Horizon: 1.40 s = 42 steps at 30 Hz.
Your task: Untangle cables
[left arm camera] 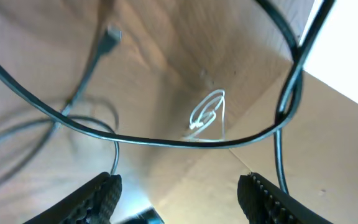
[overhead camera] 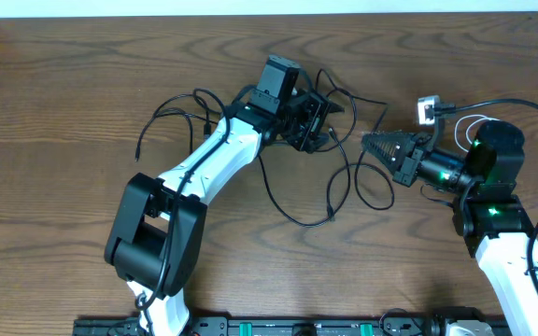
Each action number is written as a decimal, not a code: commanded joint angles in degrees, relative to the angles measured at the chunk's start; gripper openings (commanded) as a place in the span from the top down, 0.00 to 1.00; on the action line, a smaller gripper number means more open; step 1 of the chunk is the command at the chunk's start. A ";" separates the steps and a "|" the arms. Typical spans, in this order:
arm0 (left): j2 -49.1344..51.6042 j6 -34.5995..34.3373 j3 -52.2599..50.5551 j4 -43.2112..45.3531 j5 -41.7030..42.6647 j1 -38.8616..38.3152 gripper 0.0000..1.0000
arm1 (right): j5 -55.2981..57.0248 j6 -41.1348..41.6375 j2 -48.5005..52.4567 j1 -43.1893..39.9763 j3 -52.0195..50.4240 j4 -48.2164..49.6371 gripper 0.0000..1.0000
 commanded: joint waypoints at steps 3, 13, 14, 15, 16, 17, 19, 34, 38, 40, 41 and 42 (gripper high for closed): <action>-0.52 -5.68 -0.24 -0.07 7.19 -1.57 0.35 | -7.26 4.98 0.00 -0.22 0.52 5.75 0.99; -0.52 -8.33 -0.24 -0.04 10.45 -2.12 0.35 | -6.27 6.97 0.00 -0.26 0.52 7.96 0.99; -0.52 -8.20 -0.24 -0.04 9.49 -2.14 0.34 | -6.45 7.02 0.00 -0.26 0.52 8.09 0.99; -0.52 -6.93 -0.24 -0.07 8.13 -2.21 0.35 | -6.78 6.99 -0.02 -0.26 0.52 8.28 0.99; -0.50 -5.16 -0.24 -0.04 6.97 -2.29 0.35 | -6.80 7.02 0.00 -0.26 0.52 8.39 0.99; -0.50 -3.78 -0.24 -0.04 5.95 -2.40 0.35 | -6.80 7.02 0.00 -0.26 0.52 8.39 0.99; -0.50 2.10 -0.24 -0.04 1.99 -2.78 0.37 | -6.78 7.02 0.00 -0.26 0.52 8.37 0.99; -0.50 49.57 -0.24 1.44 -5.22 -3.30 0.50 | -6.80 8.11 0.00 -0.26 0.52 8.35 0.99; -0.50 50.53 -0.24 1.55 -5.29 -4.52 0.50 | -6.80 8.11 0.00 -0.26 0.52 8.35 0.99; -0.50 51.15 -0.24 2.40 -5.81 -5.86 0.50 | -6.80 8.11 0.00 -0.26 0.52 8.35 0.99; -0.50 51.12 -0.24 2.75 -6.08 -6.16 0.50 | -6.80 8.11 0.00 -0.26 0.52 8.35 0.99; -0.50 51.10 -0.24 3.08 -6.67 -6.45 0.50 | -6.80 8.11 0.00 -0.26 0.52 8.35 0.99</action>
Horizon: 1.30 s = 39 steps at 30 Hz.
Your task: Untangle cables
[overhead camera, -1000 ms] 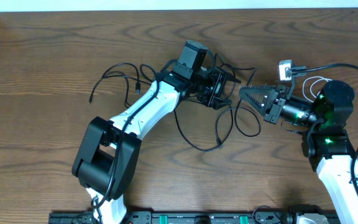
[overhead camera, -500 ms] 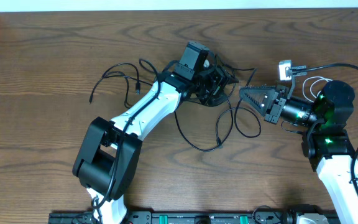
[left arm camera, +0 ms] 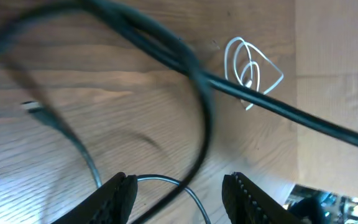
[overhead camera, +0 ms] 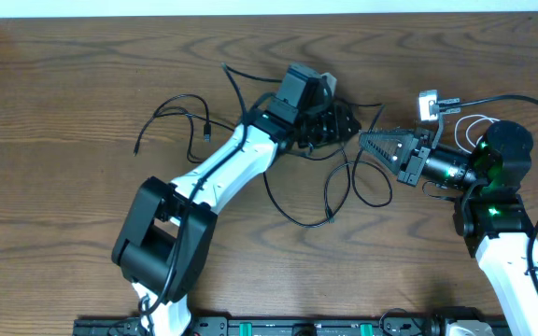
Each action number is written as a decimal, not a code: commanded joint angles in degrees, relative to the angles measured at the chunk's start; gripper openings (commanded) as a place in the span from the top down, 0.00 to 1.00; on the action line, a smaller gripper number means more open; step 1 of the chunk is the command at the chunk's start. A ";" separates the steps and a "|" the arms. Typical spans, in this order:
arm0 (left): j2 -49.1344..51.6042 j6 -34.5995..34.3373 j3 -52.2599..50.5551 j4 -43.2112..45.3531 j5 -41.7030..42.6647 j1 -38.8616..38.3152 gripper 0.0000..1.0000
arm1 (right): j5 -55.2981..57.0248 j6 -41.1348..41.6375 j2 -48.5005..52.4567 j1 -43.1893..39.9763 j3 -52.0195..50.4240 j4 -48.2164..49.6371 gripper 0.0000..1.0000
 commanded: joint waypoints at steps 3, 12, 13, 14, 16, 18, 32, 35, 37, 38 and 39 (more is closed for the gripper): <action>-0.50 3.15 -0.24 1.27 -4.22 -1.84 0.50 | -0.59 0.37 0.00 -0.17 0.52 0.28 0.99; -0.42 3.19 -0.24 0.96 -5.29 -1.88 0.92 | -0.59 0.33 0.00 -0.17 0.52 0.26 0.99; -0.42 3.19 -0.24 0.81 -5.29 -1.81 0.92 | -0.59 0.33 0.00 -0.20 0.52 0.26 0.99; -0.42 3.19 -0.24 0.76 -5.29 -1.68 0.92 | -0.59 0.33 0.00 -0.20 0.52 0.26 0.99; -0.44 3.23 -0.24 0.35 -4.55 -1.20 0.92 | -0.59 0.33 0.00 -0.20 0.52 0.26 0.99; -0.55 3.43 -0.24 -0.44 -2.56 -0.48 0.92 | -0.59 0.33 0.00 -0.31 0.52 0.24 0.99; -8.02 8.81 -0.24 -9.68 9.35 8.52 0.92 | -0.39 -1.55 0.00 -6.47 0.52 -5.44 0.99; -11.17 9.79 -0.24 -12.46 9.38 10.32 0.92 | 0.44 -2.89 0.00 -8.39 0.52 -7.50 0.99; -13.49 10.97 -0.24 -14.32 9.35 11.26 0.92 | 1.66 -4.02 0.00 -9.44 0.52 -9.09 0.99; -14.82 11.67 -0.24 -15.39 9.35 11.72 0.93 | 2.71 -4.55 0.00 -9.94 0.52 -10.21 0.99; -15.87 12.37 -0.24 -16.20 9.35 12.07 0.92 | 3.85 -5.11 0.00 -10.25 0.52 -11.26 0.99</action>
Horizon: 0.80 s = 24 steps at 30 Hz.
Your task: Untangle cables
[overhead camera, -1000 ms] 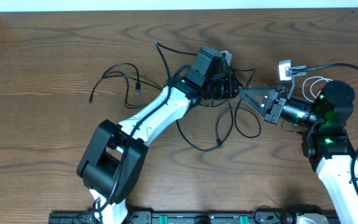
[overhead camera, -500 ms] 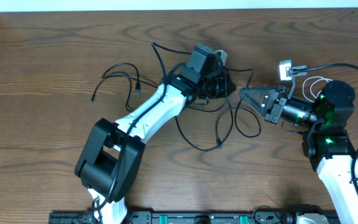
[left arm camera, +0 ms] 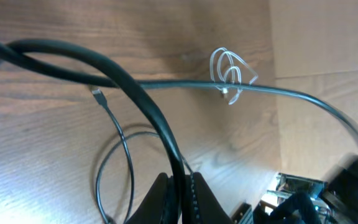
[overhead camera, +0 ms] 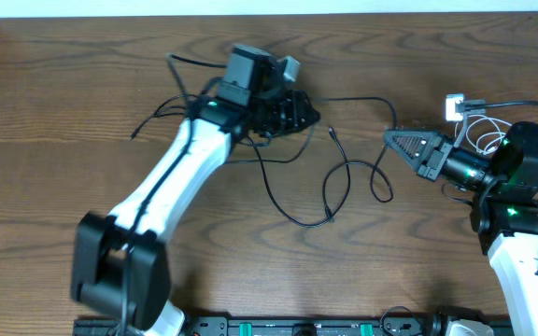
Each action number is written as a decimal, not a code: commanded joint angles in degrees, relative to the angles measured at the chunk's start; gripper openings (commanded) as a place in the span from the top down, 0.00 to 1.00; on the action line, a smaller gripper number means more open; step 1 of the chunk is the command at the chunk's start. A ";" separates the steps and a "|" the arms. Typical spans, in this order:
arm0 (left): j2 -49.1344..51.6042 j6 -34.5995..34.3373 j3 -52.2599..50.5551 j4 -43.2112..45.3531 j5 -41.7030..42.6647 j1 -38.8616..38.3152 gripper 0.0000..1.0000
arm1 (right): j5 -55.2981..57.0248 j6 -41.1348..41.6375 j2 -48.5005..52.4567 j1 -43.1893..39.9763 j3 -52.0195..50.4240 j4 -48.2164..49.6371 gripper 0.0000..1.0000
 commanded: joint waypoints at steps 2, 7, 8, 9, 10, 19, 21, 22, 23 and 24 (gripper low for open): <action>-6.12 4.59 -0.24 -3.06 1.36 1.81 0.92 | 5.77 -4.52 0.00 -1.60 0.52 -3.69 0.99; -11.76 4.72 -0.24 -6.14 1.38 4.39 0.93 | 21.73 -8.59 0.00 -1.64 0.52 -11.61 0.99; -12.59 4.72 -0.24 -6.54 1.36 4.87 0.92 | 24.68 -8.83 0.00 -1.64 0.52 -12.76 0.99; -13.79 4.72 -0.24 -7.08 1.38 5.62 0.92 | 29.79 -8.83 0.00 -1.64 0.52 -14.60 0.99; -14.75 4.72 -0.24 -7.56 1.38 6.25 0.93 | 34.18 -8.83 0.00 -1.64 0.52 -16.13 0.99; -23.67 4.72 -0.24 -11.96 1.36 14.25 0.93 | 58.38 -7.65 0.00 -1.64 0.48 -23.69 0.99; -25.64 4.70 -0.24 -13.00 1.33 16.85 0.92 | 58.93 -7.65 0.00 -1.64 0.48 -23.85 0.99; -26.64 4.70 -0.24 -13.70 1.33 18.25 0.92 | 59.17 -7.65 0.00 -1.64 0.48 -23.91 0.99; -27.58 4.70 -0.24 -14.49 1.33 19.67 0.93 | 59.58 -7.63 0.00 -1.64 0.48 -24.04 0.99; -28.50 4.70 -0.24 -15.37 1.31 21.09 0.93 | 60.04 -7.63 0.00 -1.64 0.48 -24.24 0.99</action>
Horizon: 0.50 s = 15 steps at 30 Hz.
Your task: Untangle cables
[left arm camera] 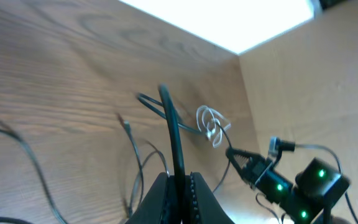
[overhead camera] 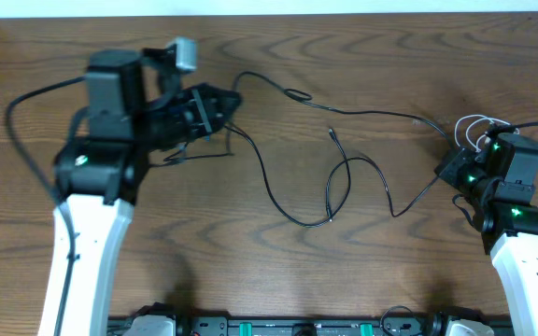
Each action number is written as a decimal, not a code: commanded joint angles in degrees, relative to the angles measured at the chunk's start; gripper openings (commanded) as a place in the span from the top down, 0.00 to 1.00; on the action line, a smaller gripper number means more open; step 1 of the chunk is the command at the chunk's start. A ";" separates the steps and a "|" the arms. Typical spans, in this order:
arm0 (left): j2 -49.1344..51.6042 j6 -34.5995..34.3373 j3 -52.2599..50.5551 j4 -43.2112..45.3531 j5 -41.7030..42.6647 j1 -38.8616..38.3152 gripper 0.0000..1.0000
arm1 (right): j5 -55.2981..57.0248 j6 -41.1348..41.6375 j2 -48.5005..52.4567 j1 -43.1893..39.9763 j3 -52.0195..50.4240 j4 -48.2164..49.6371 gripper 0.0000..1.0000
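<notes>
My left gripper [overhead camera: 224, 101] [left arm camera: 179, 182] is at the back left, shut on a thick black cable [left arm camera: 171, 121] that rises straight out of its jaws. From there a thin black cable [overhead camera: 362, 113] stretches right across the table. A second thin cable [overhead camera: 271, 191] sags toward the front, crosses itself in a loop [overhead camera: 344, 177] and runs to my right gripper [overhead camera: 444, 171] [left arm camera: 232, 154] at the right edge. That gripper looks shut on the cable's end.
A small white wire coil [overhead camera: 474, 124] [left arm camera: 211, 124] lies just behind the right gripper. A loose plug end [overhead camera: 332, 133] lies at mid-table. Several cable strands [overhead camera: 190, 149] bunch under the left gripper. The table's back edge [overhead camera: 344, 13] is near.
My left gripper, still shut on the cable, has moved well to the left. The right gripper has moved back to the right edge. The cables now lie stretched across the table.
At first my left gripper hung open over the tangle at centre back, with the right gripper shut close beside it. Then the left was open even nearer the right. Later it was shut on a black cable further left, and both grippers now stand far apart.
</notes>
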 commanded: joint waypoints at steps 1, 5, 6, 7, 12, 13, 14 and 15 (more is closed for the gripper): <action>-3.58 1.18 -0.24 -1.97 0.04 4.76 0.92 | 6.03 -0.17 -0.02 -0.50 0.46 -0.46 0.99; -6.69 1.16 -0.24 -6.34 -2.78 10.71 0.92 | 7.76 -0.20 -0.02 -0.50 0.46 -0.81 0.99; -7.34 1.16 -0.24 -7.69 -3.65 12.39 0.92 | 8.28 -0.22 -0.02 -0.50 0.46 -0.92 0.99; -7.85 1.16 -0.24 -8.85 -4.20 13.81 0.93 | 9.03 -0.22 -0.02 -0.50 0.46 -1.05 0.99; -9.16 1.18 -0.24 -14.71 -6.95 20.81 0.92 | 13.84 -0.20 -0.02 -0.50 0.46 -1.95 0.99; -9.16 1.18 -0.24 -15.69 -7.21 22.16 0.93 | 14.75 -0.20 -0.02 -0.50 0.46 -2.14 0.99; -9.11 1.16 -0.24 -16.61 -7.63 23.54 0.93 | 15.74 -0.20 -0.02 -0.50 0.46 -2.34 0.99; -9.09 1.16 -0.24 -17.25 -8.22 24.59 0.92 | 16.68 -0.20 -0.02 -0.50 0.46 -2.51 0.99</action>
